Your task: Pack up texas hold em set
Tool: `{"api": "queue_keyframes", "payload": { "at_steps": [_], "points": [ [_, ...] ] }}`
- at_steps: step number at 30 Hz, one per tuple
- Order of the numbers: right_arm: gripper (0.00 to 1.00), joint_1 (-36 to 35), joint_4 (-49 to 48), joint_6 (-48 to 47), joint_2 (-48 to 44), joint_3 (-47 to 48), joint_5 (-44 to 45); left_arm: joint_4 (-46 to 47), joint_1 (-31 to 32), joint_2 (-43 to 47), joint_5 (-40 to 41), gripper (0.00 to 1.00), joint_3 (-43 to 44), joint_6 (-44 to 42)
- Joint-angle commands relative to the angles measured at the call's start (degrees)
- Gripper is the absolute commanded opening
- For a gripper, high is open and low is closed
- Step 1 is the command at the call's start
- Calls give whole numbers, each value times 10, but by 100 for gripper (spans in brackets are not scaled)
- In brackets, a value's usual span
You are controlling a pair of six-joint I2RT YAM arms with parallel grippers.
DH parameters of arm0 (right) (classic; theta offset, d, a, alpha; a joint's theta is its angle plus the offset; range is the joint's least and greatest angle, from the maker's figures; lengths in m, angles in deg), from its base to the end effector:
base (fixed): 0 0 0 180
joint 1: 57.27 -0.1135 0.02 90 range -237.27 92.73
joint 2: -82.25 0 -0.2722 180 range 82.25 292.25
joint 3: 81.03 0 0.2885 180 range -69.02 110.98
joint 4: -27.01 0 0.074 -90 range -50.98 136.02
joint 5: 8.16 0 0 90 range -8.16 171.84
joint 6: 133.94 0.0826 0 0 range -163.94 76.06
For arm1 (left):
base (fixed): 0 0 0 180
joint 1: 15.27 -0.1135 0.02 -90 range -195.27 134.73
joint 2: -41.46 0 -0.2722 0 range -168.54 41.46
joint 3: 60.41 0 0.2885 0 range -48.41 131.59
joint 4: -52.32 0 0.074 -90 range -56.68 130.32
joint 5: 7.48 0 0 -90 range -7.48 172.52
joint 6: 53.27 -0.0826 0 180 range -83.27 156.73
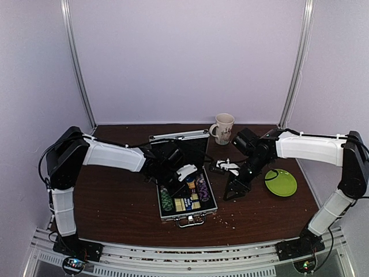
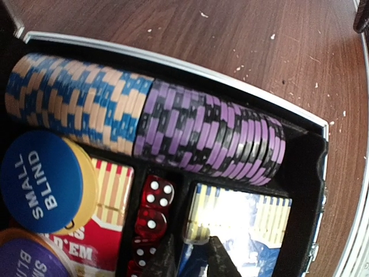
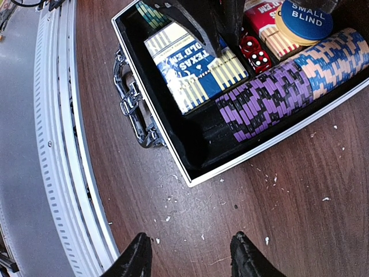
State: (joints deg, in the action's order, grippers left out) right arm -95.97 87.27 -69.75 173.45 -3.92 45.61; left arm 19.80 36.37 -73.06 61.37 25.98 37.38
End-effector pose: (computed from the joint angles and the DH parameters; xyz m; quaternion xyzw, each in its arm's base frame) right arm 0.2375 0.2528 0.1800 -0.5383 0.7737 0.3206 0.0940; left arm 0.2630 -0.3803 0.0935 0.4513 0.8383 -0.2691 0.1453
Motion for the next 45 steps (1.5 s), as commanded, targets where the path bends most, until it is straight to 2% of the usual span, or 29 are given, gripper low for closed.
{"api": "queue_keyframes", "payload": {
  "at_steps": [1,11,15,18,21,22,25,26,30,34,37,42,45],
  "points": [
    [47,3,11,-13,-19,7,6,-17,13,40,29,25,-22,4],
    [48,37,25,-35,-93,12,26,-98,69,220,76,31,-15,-7],
    [51,51,26,-41,-128,30,49,-120,84,294,146,33,24,9],
    [52,53,-5,-36,-158,34,98,-133,78,324,238,46,69,16],
    [55,56,-56,-15,-187,36,170,-182,49,308,290,64,141,34],
    [60,57,-70,-8,-195,38,190,-206,33,295,287,67,166,42],
    [98,64,-102,34,-191,53,235,-270,-18,242,239,70,238,55],
    [100,68,-99,52,-185,61,228,-285,-29,226,225,70,254,50],
    [99,77,-81,74,-157,68,146,-304,-50,178,156,69,276,18],
    [100,77,-47,83,-123,71,79,-304,-50,162,80,66,258,-1],
    [100,77,-29,85,-105,70,37,-304,-51,155,56,64,237,-6],
    [90,76,-18,86,-93,60,-39,-301,-32,164,20,61,197,-3],
    [89,75,-29,95,-93,41,-77,-301,-7,174,9,60,170,-1]
  ]
}}
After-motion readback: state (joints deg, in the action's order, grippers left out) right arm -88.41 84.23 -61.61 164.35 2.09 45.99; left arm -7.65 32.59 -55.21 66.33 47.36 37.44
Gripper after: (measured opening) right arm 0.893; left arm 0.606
